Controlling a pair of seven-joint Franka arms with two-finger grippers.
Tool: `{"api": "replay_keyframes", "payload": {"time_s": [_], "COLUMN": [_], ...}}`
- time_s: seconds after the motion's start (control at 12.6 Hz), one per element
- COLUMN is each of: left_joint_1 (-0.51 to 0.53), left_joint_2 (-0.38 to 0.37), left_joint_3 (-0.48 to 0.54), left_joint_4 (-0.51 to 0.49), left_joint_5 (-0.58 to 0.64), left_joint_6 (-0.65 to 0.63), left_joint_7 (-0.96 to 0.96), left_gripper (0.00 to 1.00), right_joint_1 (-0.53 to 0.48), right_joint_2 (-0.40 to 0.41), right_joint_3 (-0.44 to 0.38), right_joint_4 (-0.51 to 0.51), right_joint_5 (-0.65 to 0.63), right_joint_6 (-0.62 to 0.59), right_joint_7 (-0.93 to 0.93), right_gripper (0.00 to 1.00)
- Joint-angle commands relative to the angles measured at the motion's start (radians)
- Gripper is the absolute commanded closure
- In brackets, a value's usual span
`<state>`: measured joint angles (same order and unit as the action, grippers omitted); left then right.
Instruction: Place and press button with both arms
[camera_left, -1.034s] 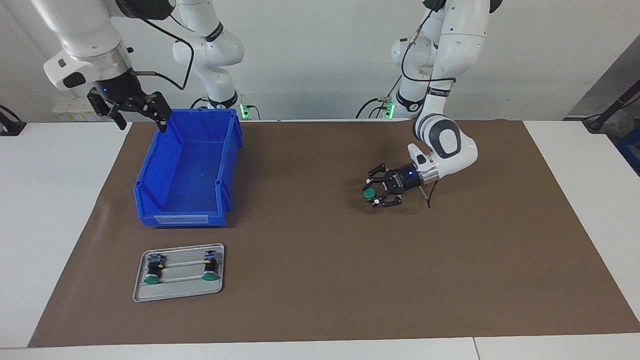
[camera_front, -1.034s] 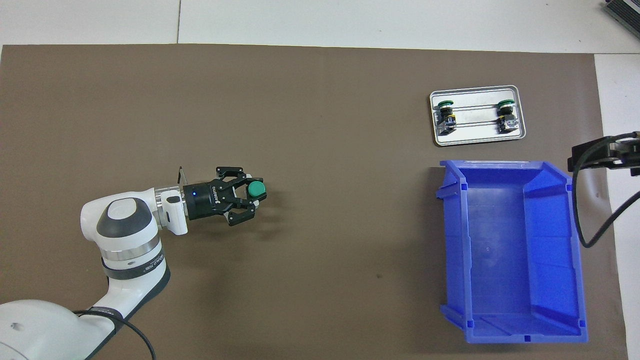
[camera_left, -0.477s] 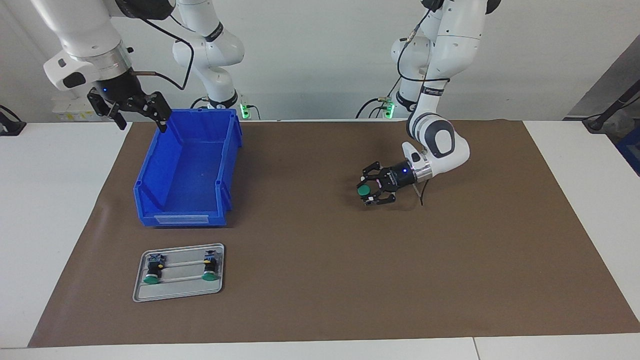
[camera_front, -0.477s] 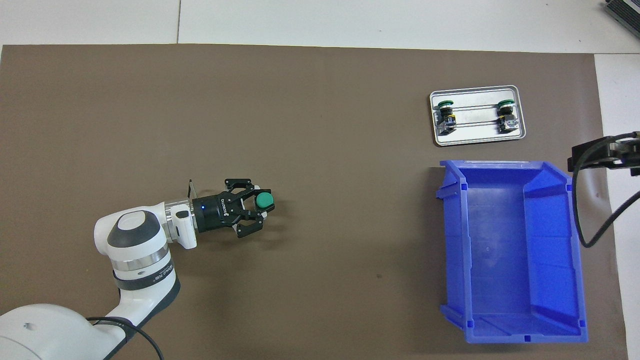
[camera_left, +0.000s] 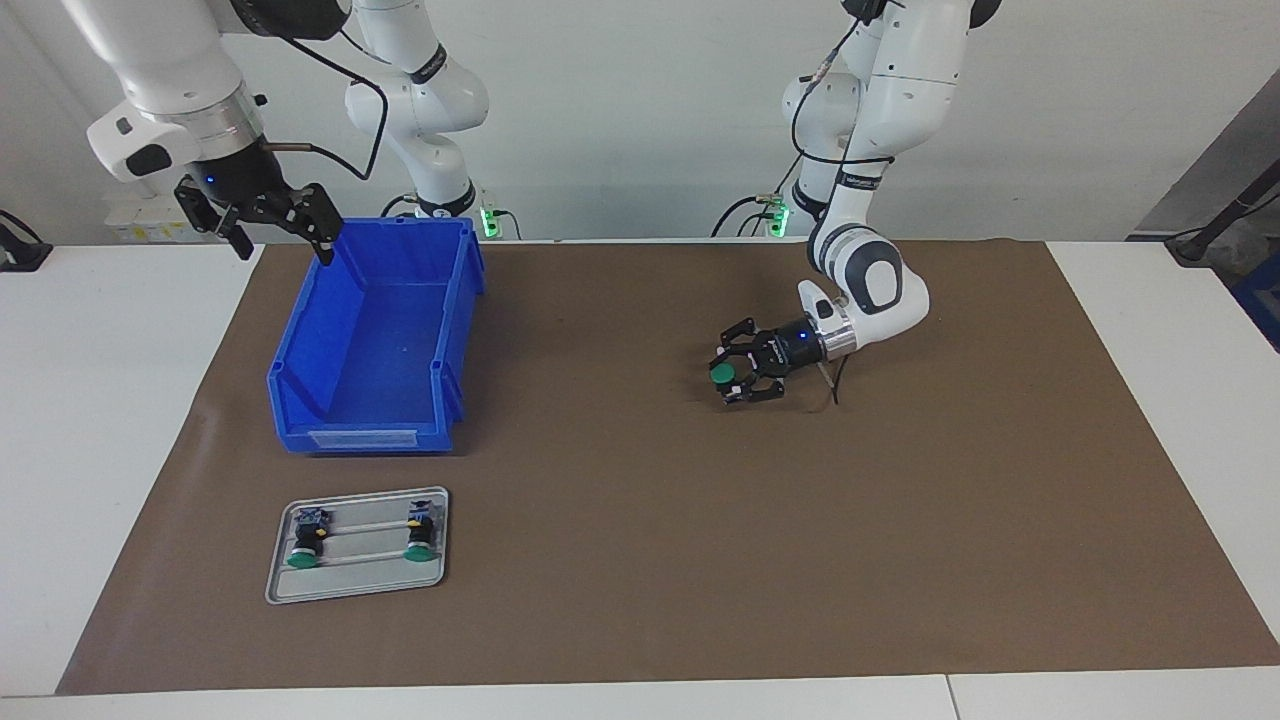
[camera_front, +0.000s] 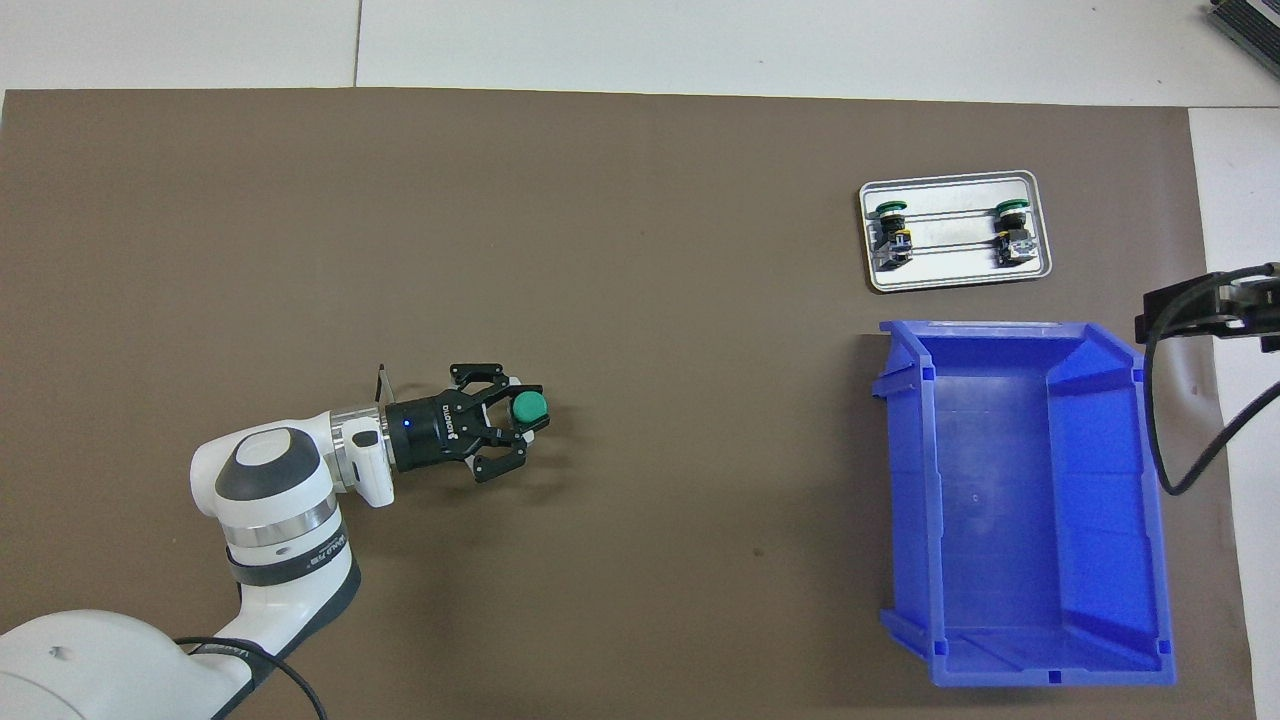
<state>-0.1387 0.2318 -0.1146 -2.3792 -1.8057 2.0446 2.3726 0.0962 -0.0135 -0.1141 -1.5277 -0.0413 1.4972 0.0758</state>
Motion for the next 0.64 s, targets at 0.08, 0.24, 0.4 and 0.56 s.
{"api": "replay_keyframes", "payload": {"time_s": [0.08,0.24,0.4,0.56], "left_joint_1": [-0.004,0.002,0.011,0.019], "left_joint_2": [-0.019,-0.028,-0.034,-0.039], "left_joint_3": [0.013,0.015,0.016,0.016], "left_joint_4": [-0.061,-0.08,-0.103,-0.118], "left_joint_5": [-0.014,-0.012,-0.012,-0.011], "left_joint_6": [-0.012,-0.038,-0.037,-0.04], "left_joint_7": [0.059,0.069,0.12,0.143], "left_gripper": [1.0,1.0,1.0,1.0], "right_joint_1": [-0.003,-0.003,-0.003,-0.003], "right_joint_2": [-0.019,-0.019,-0.019,-0.019], "right_joint_3": [-0.004,-0.004,-0.004,-0.004], "right_joint_4": [-0.022,-0.022,-0.022,-0.022], "right_joint_5": [0.018,0.018,0.018,0.018], "right_joint_6": [0.003,0.001,0.003,0.001], "right_joint_7": [-0.022,-0.022,-0.022,-0.022], "right_gripper": [0.0,0.0,0.0,0.0]}}
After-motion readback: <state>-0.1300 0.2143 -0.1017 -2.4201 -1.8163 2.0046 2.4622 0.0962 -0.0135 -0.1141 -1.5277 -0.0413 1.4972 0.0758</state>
